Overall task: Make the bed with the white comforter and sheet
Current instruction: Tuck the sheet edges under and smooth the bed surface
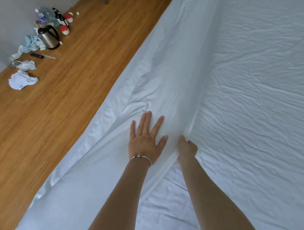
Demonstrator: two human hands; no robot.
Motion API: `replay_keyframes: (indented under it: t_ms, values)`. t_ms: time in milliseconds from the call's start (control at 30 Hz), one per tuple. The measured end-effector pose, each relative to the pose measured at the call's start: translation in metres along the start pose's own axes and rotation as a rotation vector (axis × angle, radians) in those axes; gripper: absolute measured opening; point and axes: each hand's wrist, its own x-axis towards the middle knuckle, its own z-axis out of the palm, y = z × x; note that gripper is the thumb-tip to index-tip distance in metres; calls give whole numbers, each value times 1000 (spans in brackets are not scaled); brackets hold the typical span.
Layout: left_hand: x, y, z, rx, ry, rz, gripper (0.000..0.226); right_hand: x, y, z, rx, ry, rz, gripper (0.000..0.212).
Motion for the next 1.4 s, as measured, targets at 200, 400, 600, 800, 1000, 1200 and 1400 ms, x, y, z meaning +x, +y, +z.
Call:
replay_keyframes:
  t_ms: [200,400,600,800,1000,1200,1400]
  values:
    - [4,-12,-2,-49,10,1,63,12,11,-26,269,27,158,18]
    - [6,-14,1,-59,24,-27,64,51,33,-40,-300,68,-193,23]
    - [5,-12,-2,-15,-28,-21,100,5,12,-28,-541,160,-497,27]
    - [-5,-11,-8,-29,48,1,124,-30,-11,16,332,-509,293,54]
    - [-19,-30,-26,-54,-18,-275,138,-10,-8,27,339,-643,331,63]
    - [-39,-24,-20,6,-40,-169,130,-22,1,20,260,-473,151,51]
    - [-63,-85,-47,-409,-139,-232,116,-56,-15,16,-678,-139,-975,52]
